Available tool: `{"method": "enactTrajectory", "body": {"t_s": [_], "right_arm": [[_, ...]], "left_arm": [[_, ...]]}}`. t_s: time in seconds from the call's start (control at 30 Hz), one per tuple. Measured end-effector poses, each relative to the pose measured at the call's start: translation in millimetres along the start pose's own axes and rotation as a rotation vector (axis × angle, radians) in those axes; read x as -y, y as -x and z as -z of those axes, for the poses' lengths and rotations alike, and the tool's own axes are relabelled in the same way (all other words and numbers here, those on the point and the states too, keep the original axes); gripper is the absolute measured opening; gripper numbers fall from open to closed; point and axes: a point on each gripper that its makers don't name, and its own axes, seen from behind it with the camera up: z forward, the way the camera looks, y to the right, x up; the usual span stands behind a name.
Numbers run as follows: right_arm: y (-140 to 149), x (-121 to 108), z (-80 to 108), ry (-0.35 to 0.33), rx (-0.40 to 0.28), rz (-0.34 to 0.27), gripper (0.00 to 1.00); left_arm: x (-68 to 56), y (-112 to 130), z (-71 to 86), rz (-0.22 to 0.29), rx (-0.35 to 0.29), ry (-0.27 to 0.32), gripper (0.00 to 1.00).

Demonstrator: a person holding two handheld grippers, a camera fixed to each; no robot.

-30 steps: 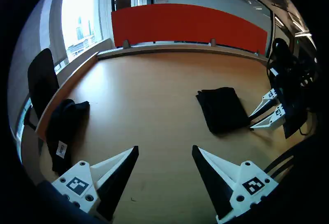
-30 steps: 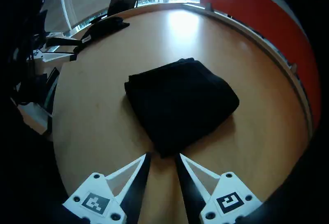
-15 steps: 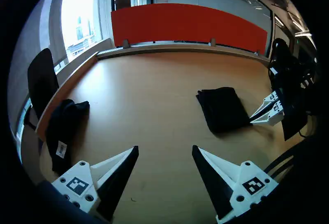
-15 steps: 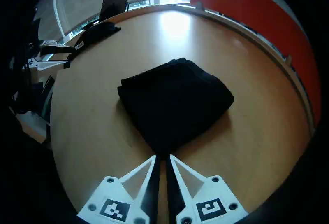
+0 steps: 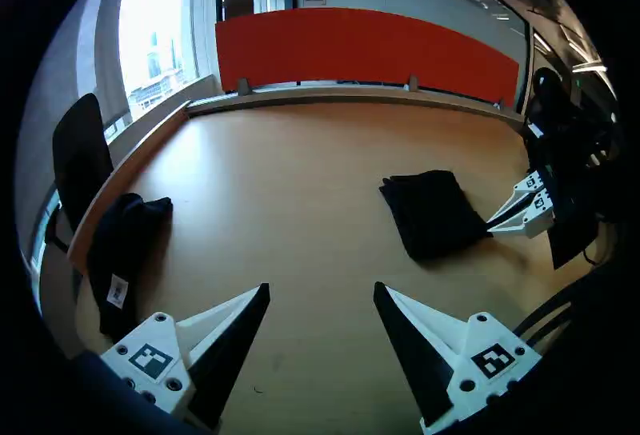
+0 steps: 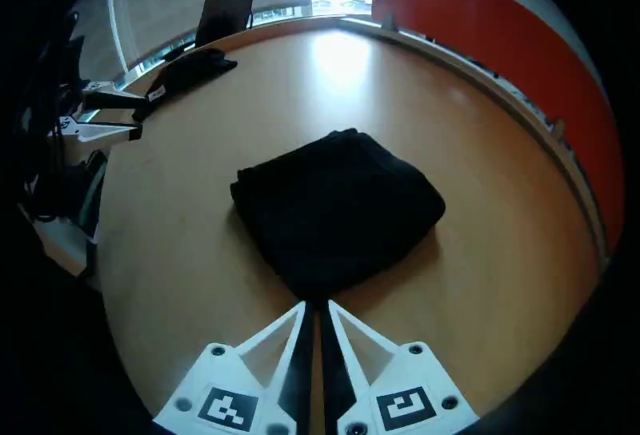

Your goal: Fold towel

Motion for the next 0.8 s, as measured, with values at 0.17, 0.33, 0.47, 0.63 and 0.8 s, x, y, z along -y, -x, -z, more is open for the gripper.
{"method": "enactTrajectory", "body": {"t_s": [0.17, 0.33, 0.47, 0.63, 0.8], "right_arm": [[-21.4, -6.4, 8.8, 0.011, -0.035, 0.004, 0.05], [-54.5, -16.7, 22.2, 0.03, -0.086, 0.03, 0.05], [-81.3, -26.2, 32.3, 0.048, -0.122, 0.057, 0.05], [-112.6, -37.3, 46.2, 0.068, -0.166, 0.087, 0.05], [-140.0, -48.1, 61.8, 0.087, -0.211, 0.107, 0.04]], "left_arm": [[1.2, -2.4, -1.4, -0.001, -0.008, 0.002, 0.97], [1.8, -4.9, -2.3, 0.001, -0.017, 0.004, 0.97], [1.4, -7.4, -3.0, -0.001, -0.023, 0.005, 0.97], [1.0, -13.5, -3.1, -0.008, -0.033, 0.009, 0.97], [1.0, -20.6, -2.5, -0.015, -0.044, 0.014, 0.97]]}}
